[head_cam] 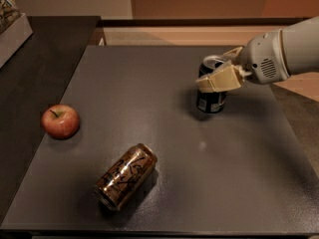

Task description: Move pepsi can near orange can

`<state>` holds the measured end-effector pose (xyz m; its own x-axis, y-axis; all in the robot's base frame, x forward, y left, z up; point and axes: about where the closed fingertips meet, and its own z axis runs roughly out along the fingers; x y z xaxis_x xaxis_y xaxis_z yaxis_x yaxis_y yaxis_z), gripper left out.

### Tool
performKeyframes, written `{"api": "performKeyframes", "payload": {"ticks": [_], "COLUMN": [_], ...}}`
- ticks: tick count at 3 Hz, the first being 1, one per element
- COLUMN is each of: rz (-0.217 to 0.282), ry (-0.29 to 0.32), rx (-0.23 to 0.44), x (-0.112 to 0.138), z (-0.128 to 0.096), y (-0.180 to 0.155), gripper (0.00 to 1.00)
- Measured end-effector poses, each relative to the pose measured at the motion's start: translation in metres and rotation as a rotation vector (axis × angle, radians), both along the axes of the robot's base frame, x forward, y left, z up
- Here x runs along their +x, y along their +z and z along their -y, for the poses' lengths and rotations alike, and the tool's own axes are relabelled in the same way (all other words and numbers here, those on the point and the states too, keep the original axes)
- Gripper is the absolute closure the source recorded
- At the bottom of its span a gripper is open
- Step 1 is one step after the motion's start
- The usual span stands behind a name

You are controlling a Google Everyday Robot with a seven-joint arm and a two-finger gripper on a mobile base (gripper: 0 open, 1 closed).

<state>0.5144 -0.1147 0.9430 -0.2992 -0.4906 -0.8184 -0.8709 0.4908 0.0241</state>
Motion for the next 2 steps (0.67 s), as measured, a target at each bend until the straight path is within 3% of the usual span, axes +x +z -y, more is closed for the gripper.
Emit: {"api": "performKeyframes", "payload": {"ticks": [1,2], "rz": [0.002,0.001], "ry": [0.014,0.015], "rx": [0.056,0.057], "x": [-0.0186,-0.0195], "z": [-0.0163,-0.0171], "y": [-0.0067,-0.0062], "gripper": [1.00,1.00]}}
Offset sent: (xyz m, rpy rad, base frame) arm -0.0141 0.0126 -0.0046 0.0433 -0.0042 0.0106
